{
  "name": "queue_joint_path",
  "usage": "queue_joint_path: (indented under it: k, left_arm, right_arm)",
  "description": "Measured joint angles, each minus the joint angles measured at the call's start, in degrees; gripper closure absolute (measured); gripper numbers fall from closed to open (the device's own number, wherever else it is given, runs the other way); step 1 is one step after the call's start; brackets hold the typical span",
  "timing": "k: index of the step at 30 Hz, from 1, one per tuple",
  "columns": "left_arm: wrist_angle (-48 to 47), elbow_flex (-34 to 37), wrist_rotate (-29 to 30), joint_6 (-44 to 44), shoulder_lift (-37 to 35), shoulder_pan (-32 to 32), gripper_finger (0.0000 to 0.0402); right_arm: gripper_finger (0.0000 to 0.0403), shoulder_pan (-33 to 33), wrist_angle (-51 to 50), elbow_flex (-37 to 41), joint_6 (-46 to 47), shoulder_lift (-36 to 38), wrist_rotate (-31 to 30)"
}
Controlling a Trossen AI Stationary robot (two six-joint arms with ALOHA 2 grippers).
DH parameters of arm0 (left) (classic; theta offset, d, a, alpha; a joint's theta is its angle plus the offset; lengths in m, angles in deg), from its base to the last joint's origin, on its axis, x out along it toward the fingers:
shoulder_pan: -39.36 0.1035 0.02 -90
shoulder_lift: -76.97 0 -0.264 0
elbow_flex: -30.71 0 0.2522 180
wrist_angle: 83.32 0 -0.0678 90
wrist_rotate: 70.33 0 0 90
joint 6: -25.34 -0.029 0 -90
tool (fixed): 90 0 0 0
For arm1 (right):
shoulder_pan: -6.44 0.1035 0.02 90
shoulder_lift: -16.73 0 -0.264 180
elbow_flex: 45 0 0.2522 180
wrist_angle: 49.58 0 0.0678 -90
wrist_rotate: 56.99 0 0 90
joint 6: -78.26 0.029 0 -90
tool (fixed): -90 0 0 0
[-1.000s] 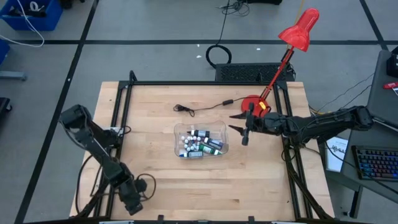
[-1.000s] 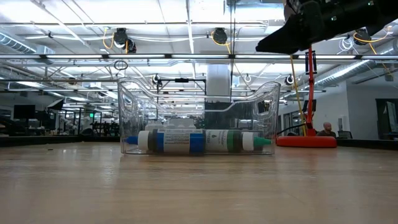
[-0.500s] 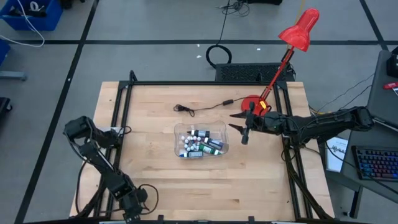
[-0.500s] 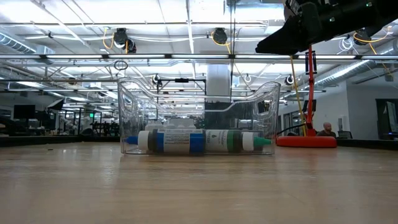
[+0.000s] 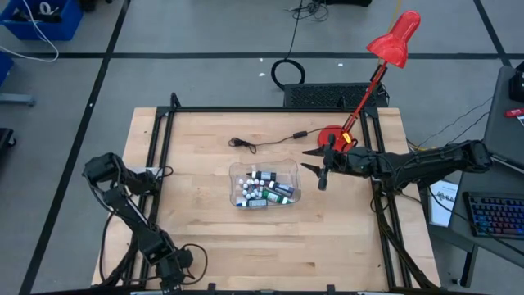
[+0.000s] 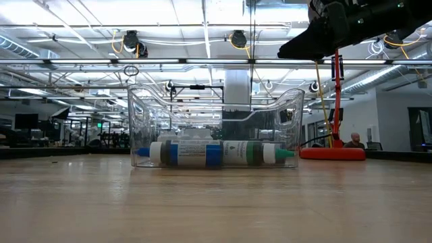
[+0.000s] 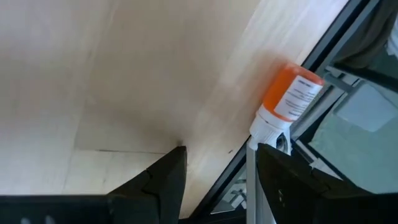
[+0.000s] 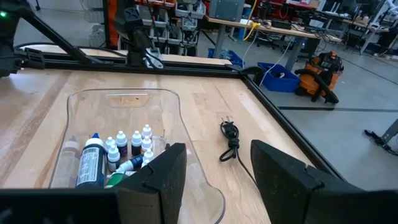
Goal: Pick & Place food coloring
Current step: Put the small orange food coloring bottle into the transparent bin
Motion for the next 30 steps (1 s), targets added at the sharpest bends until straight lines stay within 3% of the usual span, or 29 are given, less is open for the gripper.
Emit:
queue_joint_path:
  k: [12,25,28,30]
  left_arm:
    - [-0.03,0.27,-4.86,-7.06,0.21,0.79,0.0207]
    - [-10.83,0.58,-3.07,-18.71,-3.92,7.50,0.0387]
    - [-14.45,-0.21,-0.27,-15.56,-8.08,8.63,0.0397]
    - [-12.68,-4.82,3.55,-14.41,-10.06,8.71,0.0398]
  right_arm:
    - [0.0232,0.00,-0.17,0.00,0.02,0.00,0.02]
    - [0.0232,0.00,-0.02,0.00,0.05,-0.07,0.02]
    - [0.0232,0.00,0.32,0.00,1.17,-0.07,0.02]
    - [0.0232,0.00,0.35,0.00,1.61,-0.07,0.02]
